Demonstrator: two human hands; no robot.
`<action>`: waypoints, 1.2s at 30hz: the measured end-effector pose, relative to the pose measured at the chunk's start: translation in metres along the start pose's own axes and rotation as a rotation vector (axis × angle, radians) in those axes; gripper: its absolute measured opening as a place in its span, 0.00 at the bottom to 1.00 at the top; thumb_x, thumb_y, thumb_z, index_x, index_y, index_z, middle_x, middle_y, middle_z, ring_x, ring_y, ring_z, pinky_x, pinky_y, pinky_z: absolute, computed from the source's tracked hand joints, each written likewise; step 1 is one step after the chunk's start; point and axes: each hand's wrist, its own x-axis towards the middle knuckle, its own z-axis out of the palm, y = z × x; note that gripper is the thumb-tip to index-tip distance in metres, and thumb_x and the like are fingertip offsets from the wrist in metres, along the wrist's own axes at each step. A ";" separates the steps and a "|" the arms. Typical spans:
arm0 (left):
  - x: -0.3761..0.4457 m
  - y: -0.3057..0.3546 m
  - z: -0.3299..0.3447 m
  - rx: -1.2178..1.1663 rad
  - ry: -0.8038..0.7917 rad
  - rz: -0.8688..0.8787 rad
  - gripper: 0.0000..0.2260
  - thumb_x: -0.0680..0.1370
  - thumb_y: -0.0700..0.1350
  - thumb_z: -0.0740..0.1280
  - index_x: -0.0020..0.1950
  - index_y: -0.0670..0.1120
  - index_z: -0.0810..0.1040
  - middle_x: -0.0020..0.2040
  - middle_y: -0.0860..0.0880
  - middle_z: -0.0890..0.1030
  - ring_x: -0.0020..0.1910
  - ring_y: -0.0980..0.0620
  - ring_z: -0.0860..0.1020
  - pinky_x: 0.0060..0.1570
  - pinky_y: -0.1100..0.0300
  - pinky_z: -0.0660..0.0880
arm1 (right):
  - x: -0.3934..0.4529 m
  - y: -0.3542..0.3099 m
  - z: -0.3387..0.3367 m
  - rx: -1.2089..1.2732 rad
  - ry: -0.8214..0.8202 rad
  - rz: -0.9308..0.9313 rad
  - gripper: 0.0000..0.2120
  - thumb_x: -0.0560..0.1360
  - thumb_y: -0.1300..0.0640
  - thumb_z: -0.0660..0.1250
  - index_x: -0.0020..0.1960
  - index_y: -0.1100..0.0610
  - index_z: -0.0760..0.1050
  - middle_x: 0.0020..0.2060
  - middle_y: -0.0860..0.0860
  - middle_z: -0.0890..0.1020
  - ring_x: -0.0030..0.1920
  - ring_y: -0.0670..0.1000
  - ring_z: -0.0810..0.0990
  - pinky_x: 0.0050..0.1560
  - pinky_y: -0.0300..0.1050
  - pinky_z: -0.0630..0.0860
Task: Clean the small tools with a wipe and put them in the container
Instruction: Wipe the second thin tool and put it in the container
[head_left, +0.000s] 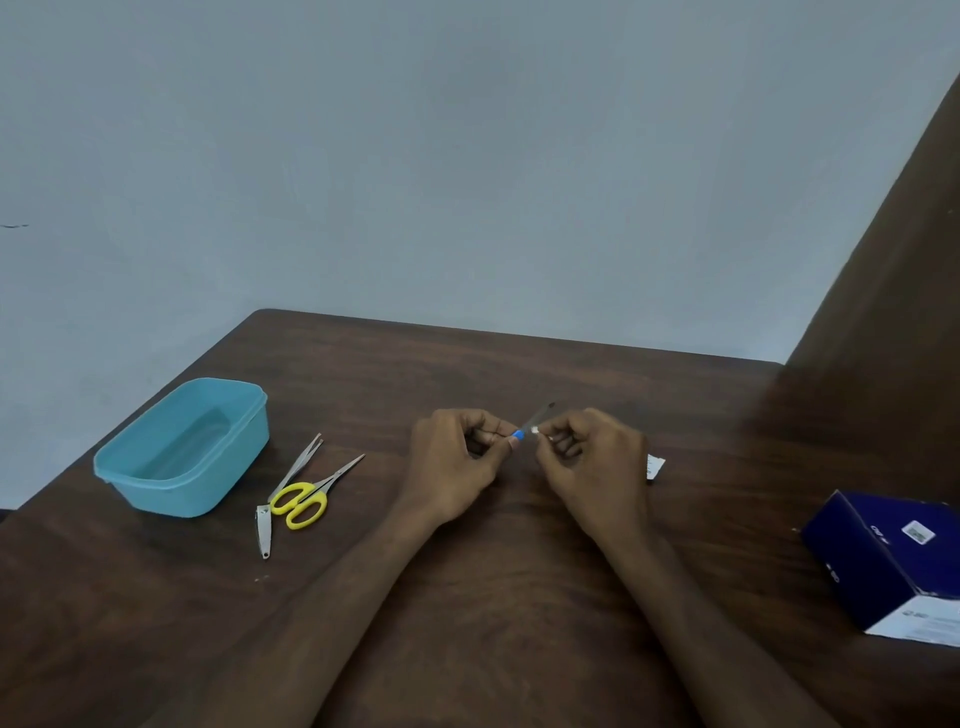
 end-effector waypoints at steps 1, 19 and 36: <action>0.000 0.000 0.000 0.005 -0.002 0.002 0.03 0.77 0.44 0.79 0.48 0.51 0.91 0.37 0.56 0.88 0.30 0.63 0.83 0.36 0.66 0.81 | 0.000 -0.001 -0.002 0.023 0.023 -0.021 0.07 0.71 0.65 0.78 0.43 0.54 0.85 0.36 0.46 0.83 0.35 0.43 0.80 0.40 0.39 0.79; 0.000 -0.001 0.000 0.003 0.000 0.014 0.03 0.76 0.44 0.80 0.49 0.51 0.91 0.38 0.56 0.88 0.31 0.63 0.83 0.38 0.63 0.83 | 0.002 0.002 -0.002 0.021 0.043 0.041 0.07 0.69 0.63 0.78 0.41 0.53 0.83 0.34 0.45 0.83 0.34 0.44 0.80 0.40 0.41 0.80; -0.001 0.000 -0.003 -0.012 -0.022 0.035 0.03 0.77 0.44 0.80 0.49 0.51 0.91 0.38 0.56 0.88 0.32 0.62 0.84 0.38 0.60 0.84 | 0.004 0.003 -0.003 -0.023 0.052 0.092 0.06 0.70 0.63 0.79 0.40 0.53 0.83 0.33 0.44 0.83 0.34 0.43 0.80 0.40 0.42 0.80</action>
